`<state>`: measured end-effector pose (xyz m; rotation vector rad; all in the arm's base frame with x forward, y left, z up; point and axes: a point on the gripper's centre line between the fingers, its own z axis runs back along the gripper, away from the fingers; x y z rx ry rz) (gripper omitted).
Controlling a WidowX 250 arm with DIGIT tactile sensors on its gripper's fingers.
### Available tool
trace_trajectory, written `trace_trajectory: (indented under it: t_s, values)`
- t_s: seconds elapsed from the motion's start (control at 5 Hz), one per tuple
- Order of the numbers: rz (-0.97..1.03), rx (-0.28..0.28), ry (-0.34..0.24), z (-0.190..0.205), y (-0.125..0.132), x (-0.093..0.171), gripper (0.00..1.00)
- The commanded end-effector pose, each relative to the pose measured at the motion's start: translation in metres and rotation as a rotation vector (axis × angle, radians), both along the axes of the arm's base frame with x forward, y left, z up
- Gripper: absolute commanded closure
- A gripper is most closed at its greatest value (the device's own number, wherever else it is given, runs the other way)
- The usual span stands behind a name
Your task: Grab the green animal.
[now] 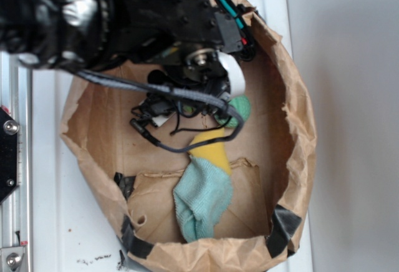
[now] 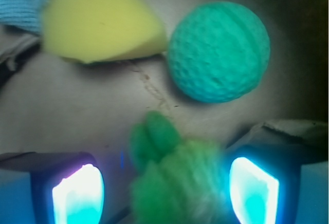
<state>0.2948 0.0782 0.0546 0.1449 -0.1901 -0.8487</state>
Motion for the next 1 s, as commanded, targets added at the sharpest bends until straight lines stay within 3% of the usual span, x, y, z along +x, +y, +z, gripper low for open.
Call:
trace_trajectory:
  t_s: [0.0, 0.2, 0.8]
  values:
    - [0.002, 0.050, -0.059, -0.001, 0.002, 0.007, 0.00]
    - [0.040, 0.058, -0.076, -0.008, 0.001, 0.004, 1.00]
    - [0.064, 0.042, -0.143, 0.008, -0.001, 0.000, 1.00]
